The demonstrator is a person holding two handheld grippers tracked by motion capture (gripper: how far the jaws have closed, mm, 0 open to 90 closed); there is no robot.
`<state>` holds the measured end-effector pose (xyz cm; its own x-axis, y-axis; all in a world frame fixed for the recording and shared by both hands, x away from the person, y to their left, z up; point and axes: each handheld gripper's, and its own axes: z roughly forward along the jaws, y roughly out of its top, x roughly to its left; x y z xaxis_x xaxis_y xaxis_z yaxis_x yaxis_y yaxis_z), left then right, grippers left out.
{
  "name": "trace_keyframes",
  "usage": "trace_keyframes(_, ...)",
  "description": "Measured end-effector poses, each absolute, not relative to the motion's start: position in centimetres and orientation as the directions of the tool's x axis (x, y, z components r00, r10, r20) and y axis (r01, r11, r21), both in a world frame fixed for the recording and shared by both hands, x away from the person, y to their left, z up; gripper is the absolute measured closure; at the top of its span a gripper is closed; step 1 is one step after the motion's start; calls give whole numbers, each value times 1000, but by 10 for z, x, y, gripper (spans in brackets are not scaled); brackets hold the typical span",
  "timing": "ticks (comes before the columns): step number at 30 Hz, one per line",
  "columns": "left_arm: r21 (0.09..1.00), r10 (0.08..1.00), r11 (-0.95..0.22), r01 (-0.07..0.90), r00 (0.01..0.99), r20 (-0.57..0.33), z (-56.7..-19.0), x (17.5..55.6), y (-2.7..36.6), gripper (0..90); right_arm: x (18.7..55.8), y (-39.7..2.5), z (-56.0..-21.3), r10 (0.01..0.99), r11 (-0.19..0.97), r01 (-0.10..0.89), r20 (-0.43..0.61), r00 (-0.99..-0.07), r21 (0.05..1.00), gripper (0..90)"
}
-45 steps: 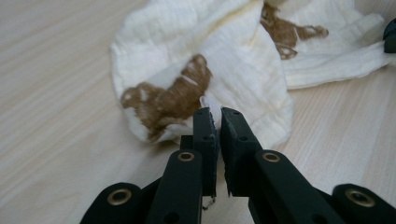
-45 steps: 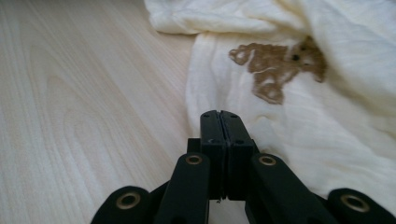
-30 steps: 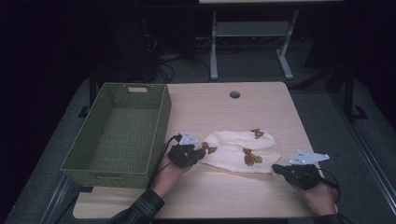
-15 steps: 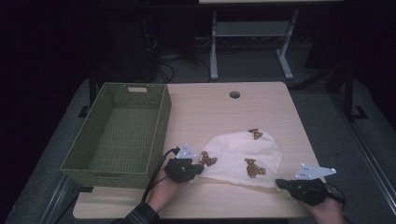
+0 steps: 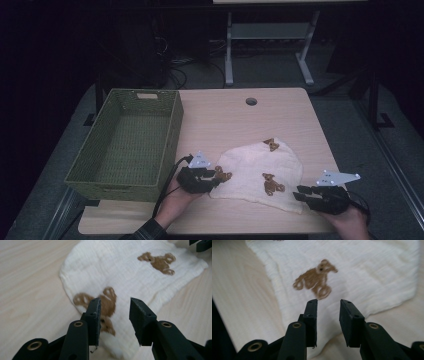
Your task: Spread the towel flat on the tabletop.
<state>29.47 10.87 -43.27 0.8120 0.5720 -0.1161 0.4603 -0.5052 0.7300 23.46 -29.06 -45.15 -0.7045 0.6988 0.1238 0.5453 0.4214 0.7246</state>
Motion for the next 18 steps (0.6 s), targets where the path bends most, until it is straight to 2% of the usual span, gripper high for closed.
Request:
trace_keyframes(5,748,587,-483,456,802,-110,-430,311,103,597,250,-294,-445,713,395,542,124,-690,742,665)
trace_keyframes(18,773,589,-472,424,804,-81,-428,373,79,586,323,-293,-428,745,369,512,82,-662,776,659)
